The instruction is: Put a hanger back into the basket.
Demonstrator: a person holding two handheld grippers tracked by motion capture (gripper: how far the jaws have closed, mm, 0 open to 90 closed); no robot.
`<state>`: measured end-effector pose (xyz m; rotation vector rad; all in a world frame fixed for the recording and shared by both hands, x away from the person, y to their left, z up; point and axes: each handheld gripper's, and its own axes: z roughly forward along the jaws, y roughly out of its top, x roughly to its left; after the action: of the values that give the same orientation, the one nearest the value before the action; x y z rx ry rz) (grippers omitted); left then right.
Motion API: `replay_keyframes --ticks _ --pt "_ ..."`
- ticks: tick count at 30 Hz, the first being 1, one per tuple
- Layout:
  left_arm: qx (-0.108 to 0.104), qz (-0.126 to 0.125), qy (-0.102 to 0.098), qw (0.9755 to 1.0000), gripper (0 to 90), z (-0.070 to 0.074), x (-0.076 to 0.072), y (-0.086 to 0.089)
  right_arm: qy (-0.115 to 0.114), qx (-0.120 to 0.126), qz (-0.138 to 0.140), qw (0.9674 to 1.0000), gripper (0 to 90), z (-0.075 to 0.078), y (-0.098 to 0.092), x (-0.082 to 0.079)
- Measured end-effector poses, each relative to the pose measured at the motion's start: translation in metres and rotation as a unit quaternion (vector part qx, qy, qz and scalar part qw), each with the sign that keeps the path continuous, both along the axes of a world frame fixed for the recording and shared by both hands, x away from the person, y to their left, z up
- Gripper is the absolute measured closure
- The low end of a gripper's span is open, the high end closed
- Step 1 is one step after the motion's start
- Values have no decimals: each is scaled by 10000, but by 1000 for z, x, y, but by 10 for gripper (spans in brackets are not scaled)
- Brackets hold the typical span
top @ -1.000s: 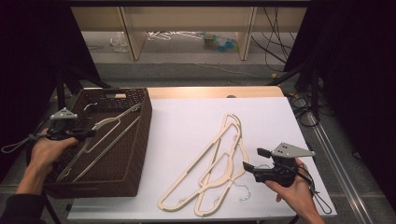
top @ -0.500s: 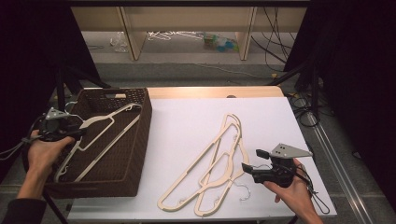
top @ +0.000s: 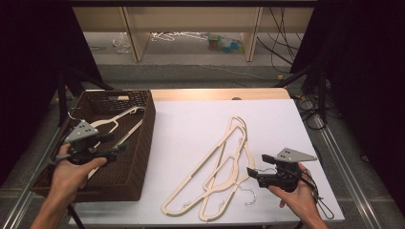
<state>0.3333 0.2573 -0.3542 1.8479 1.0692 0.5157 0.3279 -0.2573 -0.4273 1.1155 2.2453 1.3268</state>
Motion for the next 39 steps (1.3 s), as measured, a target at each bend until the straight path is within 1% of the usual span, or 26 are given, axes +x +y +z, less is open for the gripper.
replay_keyframes --ticks 1,3,4,6,8,10,11,13,14,16,18,19,20,21,23,26,27,29,31,32,33,34,35,36,37,39 --pt "-110 -100 -44 9999 339 1 -4 -8 50 54 27 10000 230 -1 1 0" --pt "-238 -323 -163 9991 318 2 -13 -25 37 70 18 10000 229 -1 0 0" --pt "-277 -366 -195 9988 306 2 -15 -31 48 94 25 9999 228 -1 0 0" --pt "-364 -572 -315 9972 285 0 -20 -44 23 36 -4 10000 227 0 -2 0" --pt "-438 -618 -406 9963 257 -4 -25 -55 -28 67 9 10000 227 -2 -3 1" --pt "-543 -718 -428 9950 208 -9 -28 -65 76 86 -40 9999 226 -3 -4 0" --pt "-541 -807 -488 9941 209 -13 -30 -71 8 62 -39 10000 226 -3 -4 1" --pt "-560 -911 -520 9929 200 -20 -34 -80 86 130 -39 9999 225 -4 -3 0" --pt "-566 -935 -520 9926 191 -23 -36 -83 103 37 -40 9999 225 -3 -3 -1" --pt "-599 -1023 -529 9915 185 -29 -40 -89 20 19 -20 10000 225 -3 -2 0" --pt "-491 -1099 -547 9912 186 -34 -44 -93 39 73 2 10000 224 -4 1 -1" --pt "-535 -1144 -574 9903 186 -39 -47 -96 22 50 22 10000 224 -4 1 -1" --pt "-513 -1155 -564 9904 186 -40 -49 -98 51 46 52 10000 224 -4 2 -1" --pt "-471 -1185 -587 9901 186 -44 -50 -99 85 -5 32 10000 224 -4 2 -1" --pt "-351 -1204 -623 9901 185 -50 -54 -104 94 7 61 9999 224 -5 3 -1" --pt "-336 -1261 -561 9899 185 -59 -56 -108 55 23 43 10000 224 -7 4 0" --pt "-323 -1279 -590 9895 185 -62 -56 -109 149 -32 59 9999 224 -6 5 0" --pt "-350 -1314 -579 9890 185 -66 -57 -112 137 -88 35 9999 223 -9 7 3" --pt "-223 -1348 -597 9888 185 -69 -59 -113 160 -160 -19 9997 220 -11 10 5" --pt "-149 -1375 -608 9885 185 -71 -59 -114 250 -202 16 9995 220 -13 12 8" --pt "-112 -1388 -572 9886 185 -73 -59 -115 235 -268 -17 9994 220 -15 15 10" --pt "-95 -1397 -598 9883 185 -73 -59 -116 399 -330 -42 9986 221 -17 18 12" --pt "-146 -1391 -580 9885 185 -74 -60 -117 393 -389 -96 9984 222 -19 20 14" --pt "-109 -1413 -602 9881 185 -74 -60 -117 534 -404 -94 9977 224 -20 23 15" --pt "-40 -1425 -596 9880 185 -74 -61 -117 571 -489 -97 9971 228 -23 26 18" --pt "-50 -1458 -561 9877 185 -76 -61 -118 674 -559 -146 9961 237 -26 32 21"
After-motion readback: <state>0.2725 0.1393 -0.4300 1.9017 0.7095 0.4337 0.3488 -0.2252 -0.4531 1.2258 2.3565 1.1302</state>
